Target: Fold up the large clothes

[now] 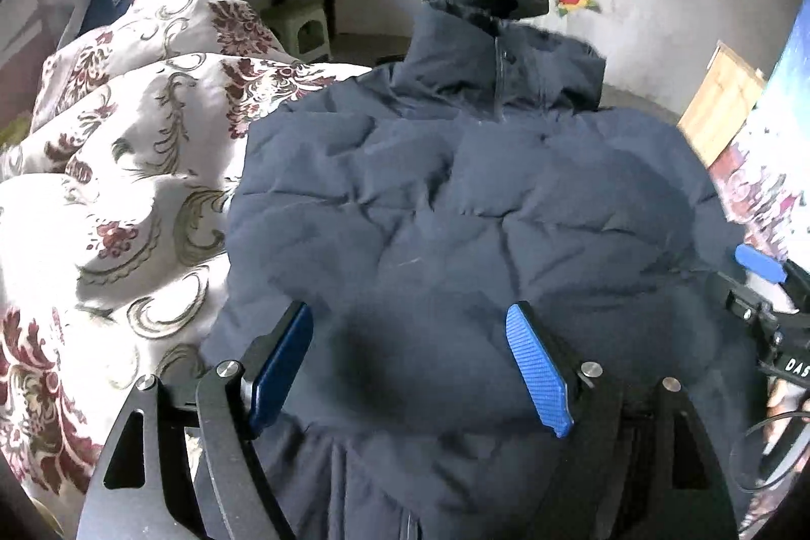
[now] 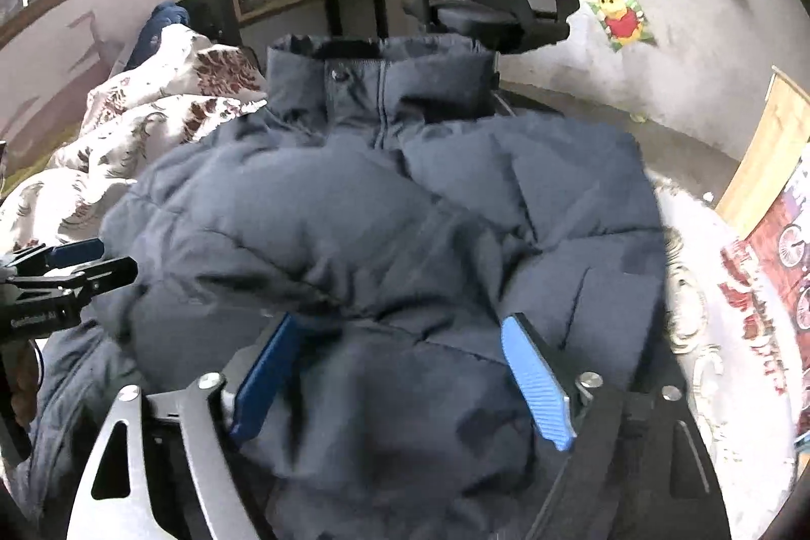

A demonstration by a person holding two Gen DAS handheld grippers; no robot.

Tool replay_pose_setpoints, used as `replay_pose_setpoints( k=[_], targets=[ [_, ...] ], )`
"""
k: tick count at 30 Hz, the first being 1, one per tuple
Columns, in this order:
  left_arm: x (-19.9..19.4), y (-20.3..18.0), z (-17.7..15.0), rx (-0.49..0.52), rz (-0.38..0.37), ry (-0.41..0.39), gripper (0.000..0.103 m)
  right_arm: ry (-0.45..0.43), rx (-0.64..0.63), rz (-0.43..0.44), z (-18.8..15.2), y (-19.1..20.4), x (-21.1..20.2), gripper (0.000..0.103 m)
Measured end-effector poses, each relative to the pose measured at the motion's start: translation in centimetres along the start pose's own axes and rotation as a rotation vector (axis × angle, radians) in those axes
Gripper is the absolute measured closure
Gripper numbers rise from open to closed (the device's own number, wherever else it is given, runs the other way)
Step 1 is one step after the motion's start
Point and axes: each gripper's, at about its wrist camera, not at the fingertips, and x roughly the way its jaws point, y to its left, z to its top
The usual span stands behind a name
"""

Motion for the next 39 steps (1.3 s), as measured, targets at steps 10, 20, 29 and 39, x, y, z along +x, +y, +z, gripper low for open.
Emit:
replay_pose_setpoints(
  k=[10, 20, 29, 39],
  targets=[
    [-3.7, 3.6, 4.6, -0.020, -0.065, 0.041, 0.023, -0.013, 0.052, -0.057, 3.0, 2.7, -6.6, 0.007],
    [-6.0, 3.8, 16.5, 0.032, -0.128, -0.026, 0.023, 0.078, 0.065, -0.127, 15.2, 2.9, -9.8, 0.007],
    [2.8, 1.9, 21.7, 0.086, -0.087, -0.037, 0.023, 0.019, 0.110, -0.095, 20.7, -3.7, 2.1, 0.007],
    [13.5, -1.3, 23.3, 0.178, -0.014, 0.067, 0.053, 0.098, 0.131, -0.011, 22.9, -9.6, 14.1, 0.029]
  ],
)
